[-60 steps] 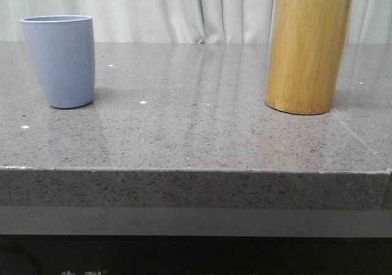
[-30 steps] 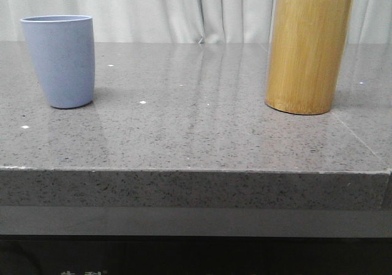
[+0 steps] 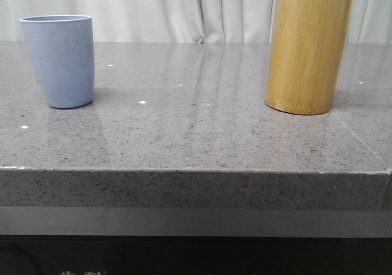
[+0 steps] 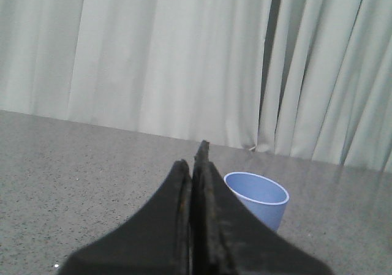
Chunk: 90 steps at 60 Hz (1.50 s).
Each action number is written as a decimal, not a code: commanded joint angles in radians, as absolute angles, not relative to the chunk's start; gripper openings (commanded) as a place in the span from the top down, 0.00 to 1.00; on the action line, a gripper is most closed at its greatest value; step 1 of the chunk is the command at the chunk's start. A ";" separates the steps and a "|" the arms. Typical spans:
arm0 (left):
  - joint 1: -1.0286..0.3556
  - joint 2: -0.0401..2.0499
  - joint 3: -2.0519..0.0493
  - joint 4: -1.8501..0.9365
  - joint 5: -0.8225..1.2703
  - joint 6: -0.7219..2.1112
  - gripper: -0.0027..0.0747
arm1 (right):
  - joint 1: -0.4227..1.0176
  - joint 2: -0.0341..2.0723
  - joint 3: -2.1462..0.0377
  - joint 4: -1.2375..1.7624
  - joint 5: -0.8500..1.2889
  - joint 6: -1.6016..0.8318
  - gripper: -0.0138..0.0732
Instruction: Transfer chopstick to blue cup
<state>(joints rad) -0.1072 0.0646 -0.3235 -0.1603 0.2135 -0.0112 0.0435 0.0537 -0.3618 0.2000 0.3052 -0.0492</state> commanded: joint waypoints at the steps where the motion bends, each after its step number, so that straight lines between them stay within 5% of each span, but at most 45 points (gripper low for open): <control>1: -0.104 0.174 -0.439 -0.105 0.236 -0.021 0.99 | 0.037 0.153 -0.473 0.206 0.318 -0.054 0.96; 23: -0.104 0.487 -0.571 -0.067 0.225 -0.021 0.99 | 0.037 0.389 -0.588 0.206 0.357 -0.054 0.95; 30: -0.104 0.487 -0.571 -0.067 0.213 -0.021 0.93 | 0.037 0.389 -0.588 0.193 0.356 -0.054 0.78; 34: -0.104 0.487 -0.571 -0.067 0.213 -0.021 0.79 | 0.037 0.389 -0.588 0.185 0.356 -0.054 0.59; 41: -0.104 0.487 -0.571 -0.041 0.211 -0.021 0.34 | 0.037 0.389 -0.588 0.181 0.350 -0.054 0.21; 46: -0.104 0.487 -0.571 -0.041 0.204 -0.021 0.05 | 0.037 0.389 -0.588 0.180 0.348 -0.054 0.14; 65: -0.104 0.488 -0.574 -0.078 0.134 -0.021 0.23 | 0.037 0.389 -0.588 0.180 0.348 -0.054 0.16; 75: -0.104 0.600 -0.681 -0.057 0.288 0.015 0.35 | 0.037 0.389 -0.588 0.180 0.347 -0.054 0.16; 90: -0.159 0.896 -0.973 -0.057 0.477 0.086 0.30 | 0.037 0.389 -0.588 0.180 0.347 -0.054 0.16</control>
<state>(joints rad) -0.1279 0.8241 -0.8539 -0.0556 0.4978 0.0747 0.0435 0.3744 -0.5524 0.1856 0.4326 -0.0492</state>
